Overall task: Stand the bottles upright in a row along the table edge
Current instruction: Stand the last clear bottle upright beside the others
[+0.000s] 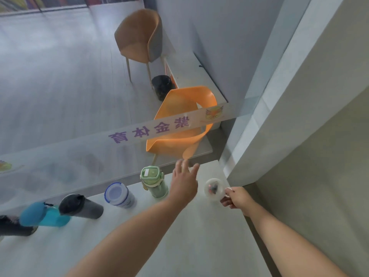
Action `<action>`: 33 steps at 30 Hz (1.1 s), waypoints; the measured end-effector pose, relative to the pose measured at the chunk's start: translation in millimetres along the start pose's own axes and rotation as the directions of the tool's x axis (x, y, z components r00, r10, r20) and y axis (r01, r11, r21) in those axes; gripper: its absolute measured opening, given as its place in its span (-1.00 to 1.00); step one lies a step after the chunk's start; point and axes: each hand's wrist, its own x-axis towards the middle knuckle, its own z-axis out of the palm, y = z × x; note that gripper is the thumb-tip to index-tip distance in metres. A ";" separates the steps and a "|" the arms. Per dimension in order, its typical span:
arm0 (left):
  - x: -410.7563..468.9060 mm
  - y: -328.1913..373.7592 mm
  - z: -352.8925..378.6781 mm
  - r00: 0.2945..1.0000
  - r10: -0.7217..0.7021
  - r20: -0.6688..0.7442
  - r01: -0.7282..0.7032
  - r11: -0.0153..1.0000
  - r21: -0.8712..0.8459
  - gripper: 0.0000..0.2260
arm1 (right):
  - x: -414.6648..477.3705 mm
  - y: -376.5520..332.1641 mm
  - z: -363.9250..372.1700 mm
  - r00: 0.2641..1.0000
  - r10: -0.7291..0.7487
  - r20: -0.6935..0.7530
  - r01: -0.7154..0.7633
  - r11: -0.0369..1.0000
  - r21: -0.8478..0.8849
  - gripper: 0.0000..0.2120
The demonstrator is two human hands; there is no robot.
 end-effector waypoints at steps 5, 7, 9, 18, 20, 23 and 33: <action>43.0 -9.2 8.9 0.913 -0.267 0.309 0.279 0.960 0.004 -0.34 | 37.7 -17.2 -18.7 0.994 0.102 -0.027 -0.098 0.987 0.129 -0.71; 52.0 -9.6 12.2 0.878 -0.308 0.365 0.338 0.941 -0.018 -0.42 | 48.9 -22.6 -24.4 0.992 0.121 -0.025 -0.115 0.981 0.158 -0.71; 56.7 -7.8 15.2 0.871 -0.315 0.378 0.348 0.937 -0.022 -0.47 | 57.6 -27.0 -28.8 0.991 0.131 -0.022 -0.126 0.977 0.171 -0.71; 67.1 15.8 20.9 0.902 -0.207 0.380 0.236 0.971 -0.031 -0.48 | 72.8 -38.4 -38.0 0.993 0.115 -0.026 -0.109 0.981 0.160 -0.69; 67.5 14.0 21.0 0.901 -0.195 0.387 0.224 0.974 -0.030 -0.46 | 73.7 -39.0 -37.8 0.993 0.112 -0.027 -0.106 0.981 0.162 -0.68; 66.8 10.6 20.9 0.907 -0.171 0.385 0.195 0.981 -0.023 -0.45 | 71.9 -40.6 -35.9 0.993 0.112 -0.026 -0.106 0.980 0.170 -0.69; 58.3 2.3 21.8 0.937 -0.140 0.320 0.168 0.984 -0.063 -0.30 | 68.9 -31.4 -35.0 0.991 0.131 -0.012 -0.125 0.963 0.240 -0.67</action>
